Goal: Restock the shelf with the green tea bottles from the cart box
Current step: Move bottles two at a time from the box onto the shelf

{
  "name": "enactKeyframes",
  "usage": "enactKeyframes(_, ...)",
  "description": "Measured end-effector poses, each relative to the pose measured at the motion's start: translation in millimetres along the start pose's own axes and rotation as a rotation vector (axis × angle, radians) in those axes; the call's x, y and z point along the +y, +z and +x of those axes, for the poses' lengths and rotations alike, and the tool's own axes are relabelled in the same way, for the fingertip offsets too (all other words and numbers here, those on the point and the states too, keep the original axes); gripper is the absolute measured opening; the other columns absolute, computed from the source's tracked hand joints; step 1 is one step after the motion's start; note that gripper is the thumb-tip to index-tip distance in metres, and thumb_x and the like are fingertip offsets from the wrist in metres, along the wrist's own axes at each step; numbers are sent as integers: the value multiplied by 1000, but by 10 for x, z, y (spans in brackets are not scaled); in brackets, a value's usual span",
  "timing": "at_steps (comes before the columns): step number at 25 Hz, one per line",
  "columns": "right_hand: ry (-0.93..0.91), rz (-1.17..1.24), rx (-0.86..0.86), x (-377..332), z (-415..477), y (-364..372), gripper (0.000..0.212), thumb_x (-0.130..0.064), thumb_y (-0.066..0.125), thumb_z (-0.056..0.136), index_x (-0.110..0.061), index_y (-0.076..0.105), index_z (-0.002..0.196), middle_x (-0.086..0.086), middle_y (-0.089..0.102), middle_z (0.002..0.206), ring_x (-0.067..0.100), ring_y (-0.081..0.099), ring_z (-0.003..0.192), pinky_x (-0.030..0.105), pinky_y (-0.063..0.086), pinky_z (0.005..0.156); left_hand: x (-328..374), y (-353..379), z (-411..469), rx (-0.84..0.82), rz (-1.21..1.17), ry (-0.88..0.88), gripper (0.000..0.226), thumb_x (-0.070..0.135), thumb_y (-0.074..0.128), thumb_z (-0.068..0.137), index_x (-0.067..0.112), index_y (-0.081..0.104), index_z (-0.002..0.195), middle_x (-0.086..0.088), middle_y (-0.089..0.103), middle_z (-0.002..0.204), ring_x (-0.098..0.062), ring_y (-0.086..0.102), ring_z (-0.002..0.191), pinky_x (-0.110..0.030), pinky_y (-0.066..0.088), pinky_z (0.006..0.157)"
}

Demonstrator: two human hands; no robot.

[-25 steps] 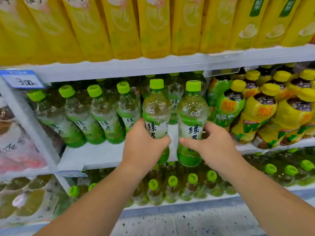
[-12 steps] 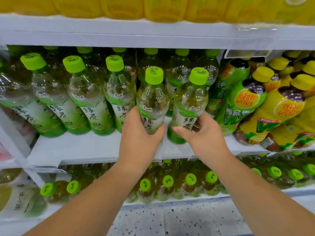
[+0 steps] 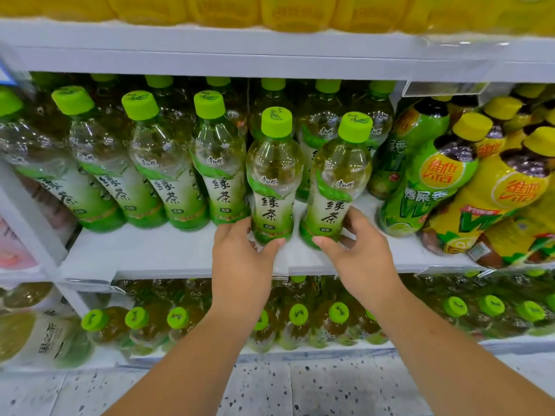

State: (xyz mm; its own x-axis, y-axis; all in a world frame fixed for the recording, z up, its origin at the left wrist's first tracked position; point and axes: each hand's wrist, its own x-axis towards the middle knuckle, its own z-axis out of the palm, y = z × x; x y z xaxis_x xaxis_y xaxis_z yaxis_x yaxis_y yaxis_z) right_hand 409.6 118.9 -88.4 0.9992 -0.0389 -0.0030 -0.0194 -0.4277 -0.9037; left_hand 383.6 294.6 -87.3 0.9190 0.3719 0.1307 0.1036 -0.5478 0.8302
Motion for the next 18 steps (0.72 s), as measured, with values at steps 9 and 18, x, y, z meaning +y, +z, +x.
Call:
enactKeyframes(9, -39, 21, -28, 59, 165, 71, 48, -27, 76, 87, -40, 53, 128, -37, 59, 111, -24, 53, 101, -5, 38, 81, -37, 80, 149, 28, 130, 43, 53, 41, 77, 84, 11, 61, 124, 4, 61, 79, -15, 59, 78, -32, 50, 73)
enactKeyframes(18, -39, 52, -68, 84, 302, 112, 53, -31, 74, 89, -32, 54, 137, -22, 63, 124, -8, 56, 114, 6, 37, 90, -28, 131, 250, 23, 150, 38, 62, 47, 78, 81, 14, 56, 129, 7, 61, 79, -17, 61, 82, -40, 54, 76)
